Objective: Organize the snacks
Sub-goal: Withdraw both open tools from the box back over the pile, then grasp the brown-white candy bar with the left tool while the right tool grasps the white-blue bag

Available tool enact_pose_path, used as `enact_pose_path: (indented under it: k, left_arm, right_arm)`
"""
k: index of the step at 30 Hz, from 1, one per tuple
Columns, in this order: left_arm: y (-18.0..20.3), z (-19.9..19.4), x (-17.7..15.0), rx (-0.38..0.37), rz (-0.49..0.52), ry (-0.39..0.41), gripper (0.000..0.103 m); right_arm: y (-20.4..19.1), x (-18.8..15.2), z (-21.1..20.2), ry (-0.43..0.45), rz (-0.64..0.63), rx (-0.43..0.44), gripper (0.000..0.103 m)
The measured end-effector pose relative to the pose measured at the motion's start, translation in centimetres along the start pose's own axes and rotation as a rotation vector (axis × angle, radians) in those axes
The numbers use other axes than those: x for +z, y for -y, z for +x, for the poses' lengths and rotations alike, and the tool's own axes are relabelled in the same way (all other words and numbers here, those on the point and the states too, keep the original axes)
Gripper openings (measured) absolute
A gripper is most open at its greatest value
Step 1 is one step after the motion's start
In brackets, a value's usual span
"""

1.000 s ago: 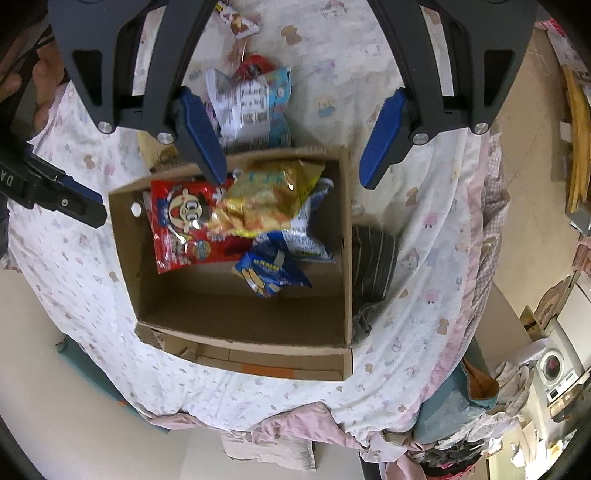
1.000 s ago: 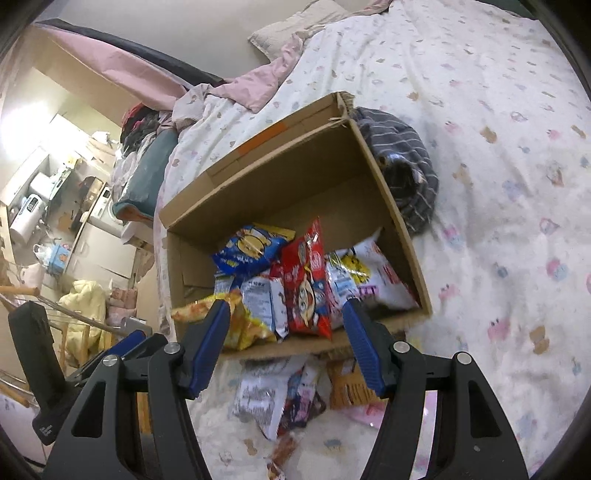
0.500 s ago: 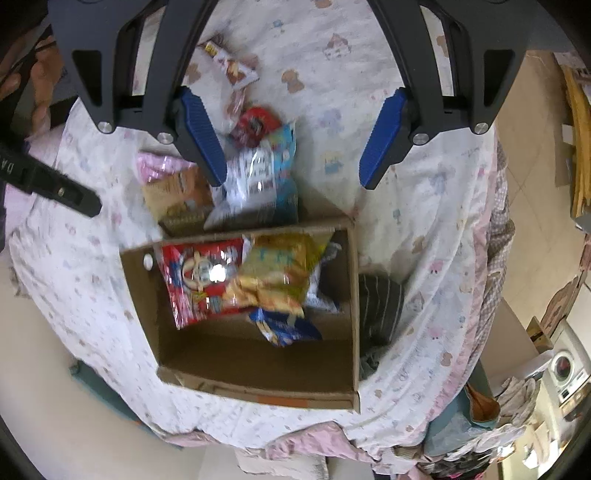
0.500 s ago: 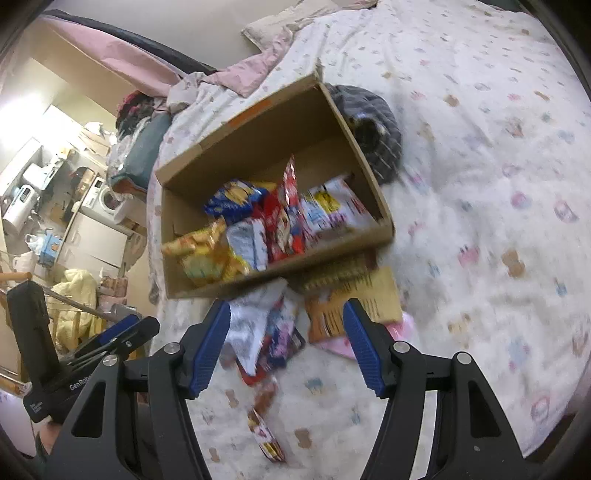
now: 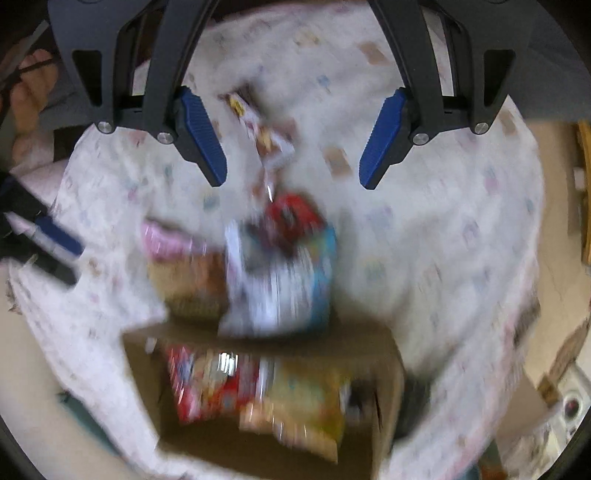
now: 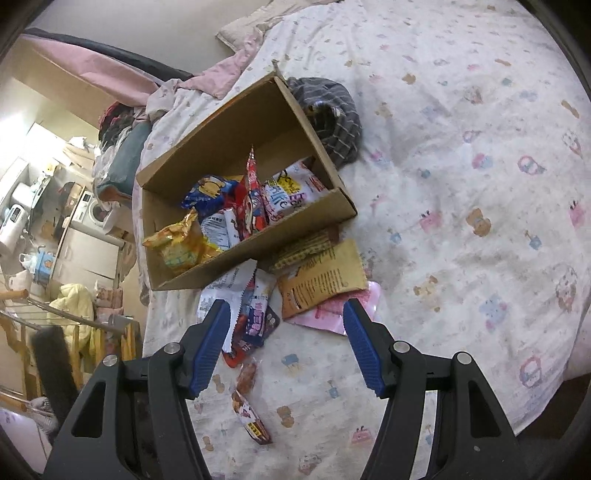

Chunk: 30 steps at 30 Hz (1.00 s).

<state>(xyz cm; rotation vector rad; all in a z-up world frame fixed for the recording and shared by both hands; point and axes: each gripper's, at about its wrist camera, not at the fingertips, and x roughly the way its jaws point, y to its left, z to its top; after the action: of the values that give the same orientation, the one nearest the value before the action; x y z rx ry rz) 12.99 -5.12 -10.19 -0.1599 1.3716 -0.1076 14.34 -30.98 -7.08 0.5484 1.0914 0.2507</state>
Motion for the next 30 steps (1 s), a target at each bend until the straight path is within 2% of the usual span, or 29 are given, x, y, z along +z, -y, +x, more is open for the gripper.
enact_pose_path:
  k: [3,5,8,9,11,12,14,16,19,24,30]
  left_arm:
    - [-0.1,2.8,-1.8,-0.029,-0.143,-0.109,0.071]
    - [-0.1,4.3,-3.0,-0.012,-0.223,-0.151,0.071]
    - [0.5,5.5,-3.8,-0.005,-0.227,-0.158,0.07]
    - [0.8,5.5,-3.9,0.001,-0.212,-0.144,0.066]
    - [1.2,5.6,-3.9,0.006,-0.187,-0.135,0.027]
    - [1.3,5.7,-3.8,-0.002,-0.185,-0.15,0.021]
    - [1.4,5.7,-3.5,-0.017,-0.184,-0.174,0.016]
    - [1.5,5.0,-2.5,-0.024,-0.149,-0.18,0.015]
    - [1.6,2.9,-1.3,0.015,-0.065,-0.127,0.015]
    - [0.7,-1.0,1.2,0.034,0.057,-0.049,0.015]
    - [-3.2,-3.9,5.0,0.071,0.074,0.044,0.015]
  right_arm:
    - [0.2,-0.1,-0.1,-0.01,0.009,0.007,0.066]
    - [0.3,-0.1,-0.1,-0.009,0.015,0.015,0.066]
    - [0.3,-0.1,-0.4,-0.005,0.022,0.029,0.066]
    - [0.3,-0.1,-0.4,-0.004,0.023,0.032,0.066]
    - [0.3,-0.1,-0.4,-0.006,0.027,0.033,0.066]
    - [0.4,-0.1,-0.5,-0.008,0.032,0.039,0.066]
    - [0.6,0.0,-0.5,-0.009,0.04,0.041,0.066]
    - [0.9,0.0,-0.6,-0.008,0.054,0.04,0.066]
    - [1.4,0.1,-0.1,-0.026,0.078,0.031,0.066]
    - [1.8,0.1,0.5,-0.045,0.109,0.026,0.066]
    - [1.3,0.0,2.1,-0.088,0.12,0.054,0.066]
